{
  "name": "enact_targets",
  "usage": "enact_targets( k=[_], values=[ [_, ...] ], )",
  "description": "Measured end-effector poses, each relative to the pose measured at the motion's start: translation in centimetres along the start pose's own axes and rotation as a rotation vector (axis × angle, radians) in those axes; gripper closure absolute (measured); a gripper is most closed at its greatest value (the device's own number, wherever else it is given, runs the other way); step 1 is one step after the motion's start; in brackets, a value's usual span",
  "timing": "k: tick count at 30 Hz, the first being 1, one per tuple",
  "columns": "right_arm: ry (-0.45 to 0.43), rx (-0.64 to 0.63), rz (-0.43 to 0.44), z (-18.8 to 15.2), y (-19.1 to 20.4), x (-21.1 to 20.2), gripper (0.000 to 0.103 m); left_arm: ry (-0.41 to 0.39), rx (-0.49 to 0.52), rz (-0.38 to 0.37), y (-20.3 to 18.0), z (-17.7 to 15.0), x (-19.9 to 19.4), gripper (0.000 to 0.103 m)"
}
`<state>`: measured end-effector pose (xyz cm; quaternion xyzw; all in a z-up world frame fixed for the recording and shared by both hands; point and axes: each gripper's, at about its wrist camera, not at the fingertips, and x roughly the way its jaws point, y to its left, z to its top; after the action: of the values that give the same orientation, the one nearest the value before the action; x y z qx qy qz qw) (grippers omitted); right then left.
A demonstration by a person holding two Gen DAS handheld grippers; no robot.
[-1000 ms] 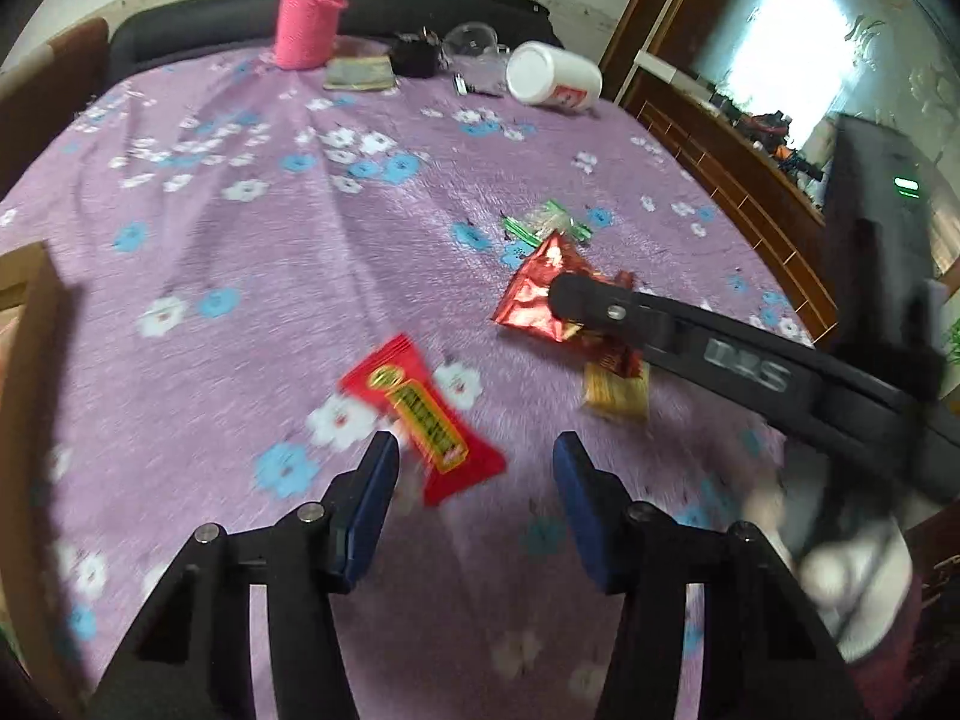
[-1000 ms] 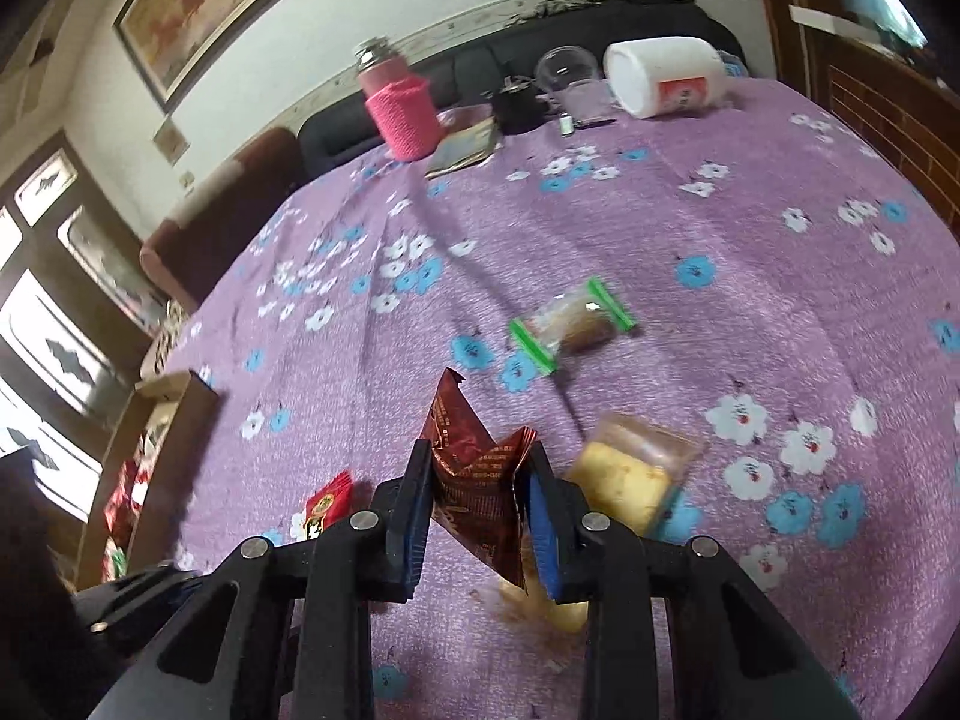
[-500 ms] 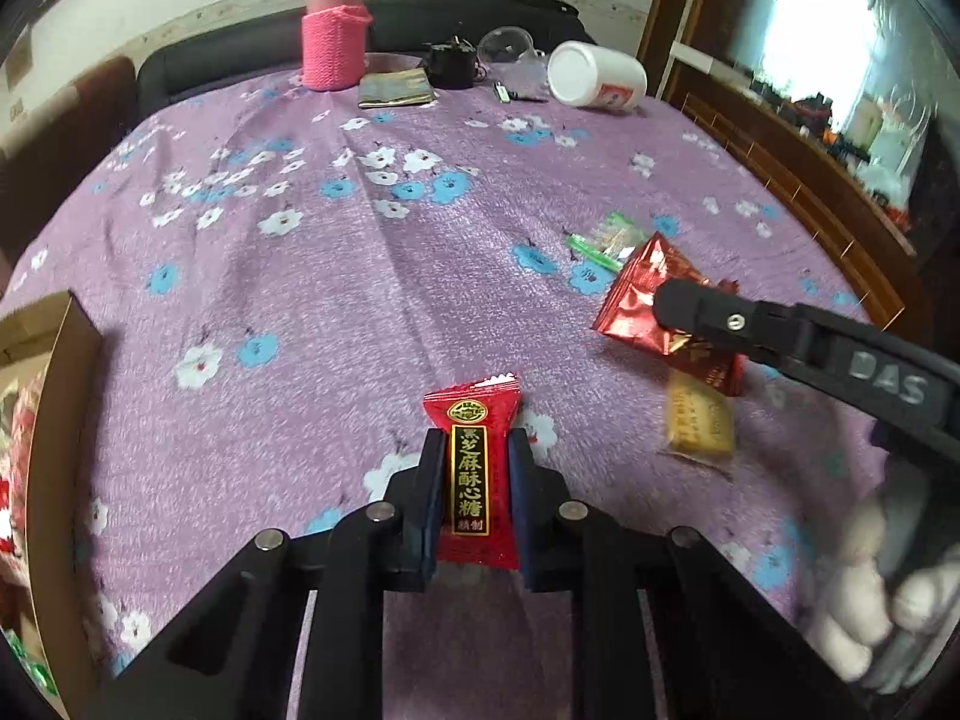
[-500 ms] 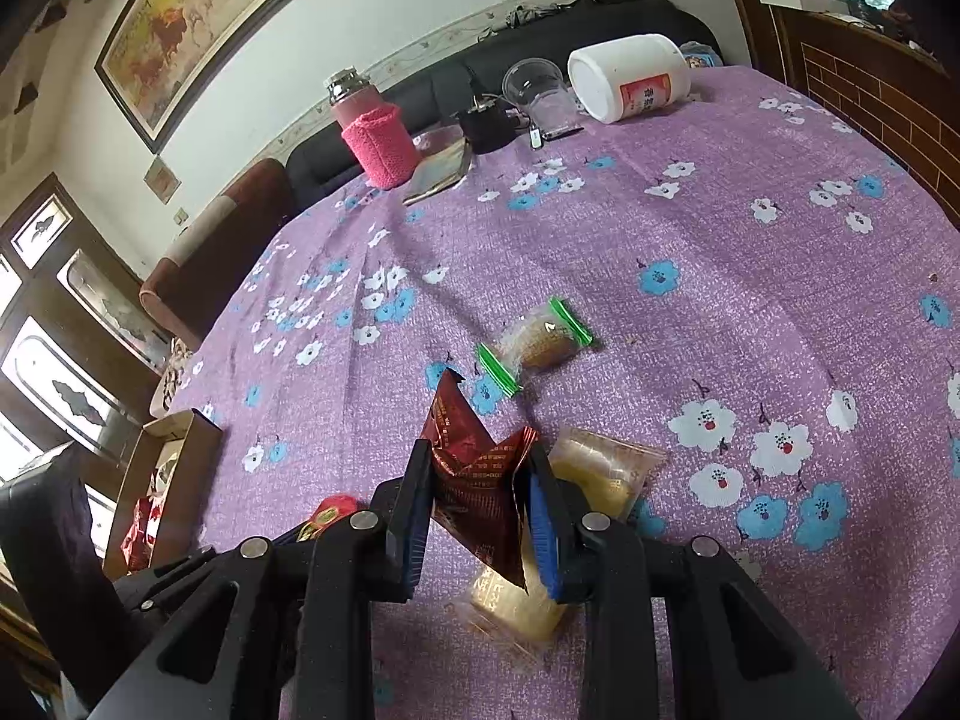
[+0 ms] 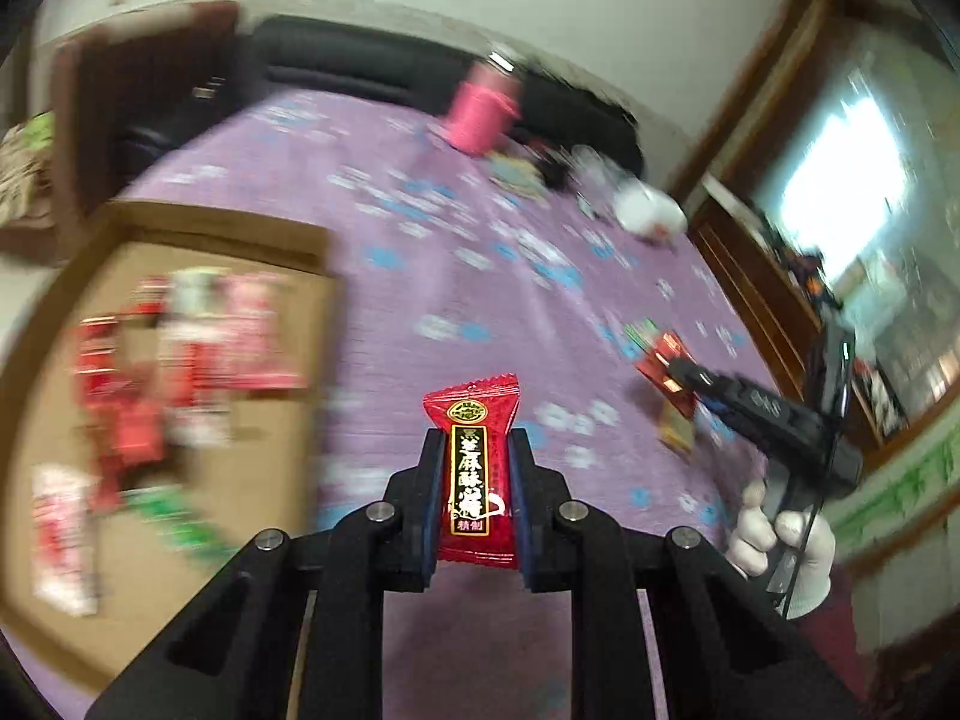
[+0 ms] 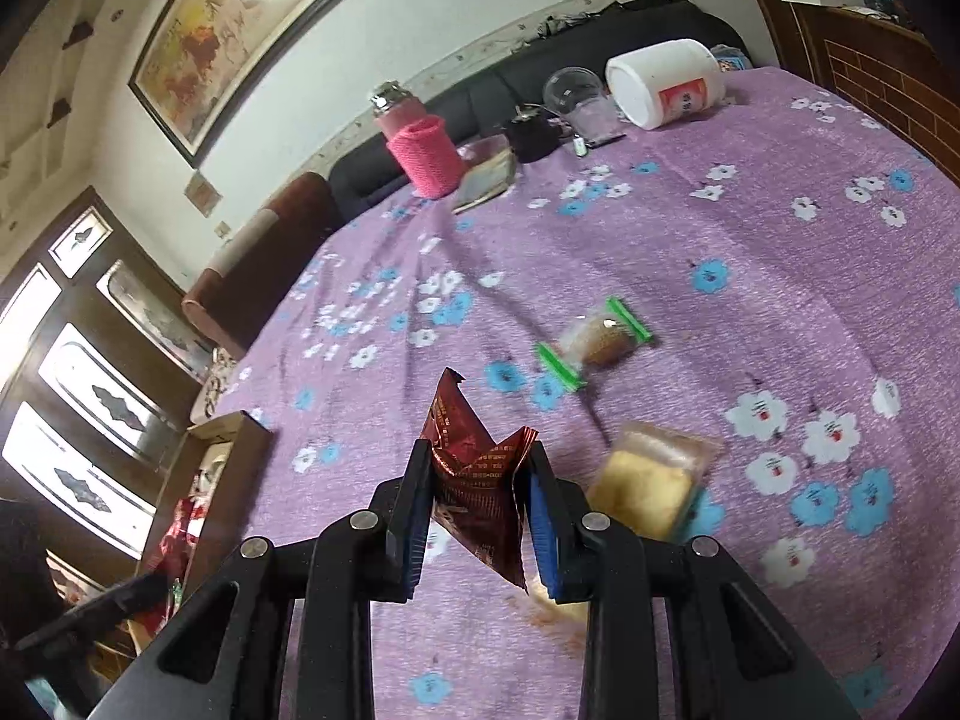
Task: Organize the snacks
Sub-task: 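Carry both red snacks into the box and open both tools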
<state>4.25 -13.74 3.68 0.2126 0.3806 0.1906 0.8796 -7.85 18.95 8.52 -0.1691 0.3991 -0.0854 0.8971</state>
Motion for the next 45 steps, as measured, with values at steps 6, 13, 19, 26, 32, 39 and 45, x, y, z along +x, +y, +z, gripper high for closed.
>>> enact_targets(
  k=[6,13,19,26,32,39,45],
  values=[
    [0.020,-0.062,0.075,-2.3,5.9,-1.1,0.072,-0.074,-0.133,0.116,8.8,-0.7,-5.3,0.084],
    [0.132,-0.259,0.186,-7.1,17.7,0.1,0.071,-0.042,-0.192,0.114,12.7,-2.8,-5.3,0.084],
    [0.228,-0.390,0.210,-11.0,24.4,3.0,0.071,-0.007,-0.203,0.105,13.4,-4.0,-4.3,0.084],
    [0.306,-0.482,0.176,-13.9,28.0,6.2,0.071,-0.015,-0.196,0.111,13.7,-4.5,-5.1,0.064],
    [0.352,-0.516,0.154,-15.5,29.0,7.7,0.068,-0.088,-0.188,0.127,13.3,-3.9,-7.5,0.046],
    [0.276,-0.505,0.155,-15.1,28.7,5.9,0.053,-0.148,-0.137,0.192,11.8,-3.3,-9.4,0.038],
    [0.160,-0.448,0.105,-14.0,26.4,2.4,0.049,-0.228,-0.003,0.417,8.5,-3.4,-10.1,0.021]
  ],
)
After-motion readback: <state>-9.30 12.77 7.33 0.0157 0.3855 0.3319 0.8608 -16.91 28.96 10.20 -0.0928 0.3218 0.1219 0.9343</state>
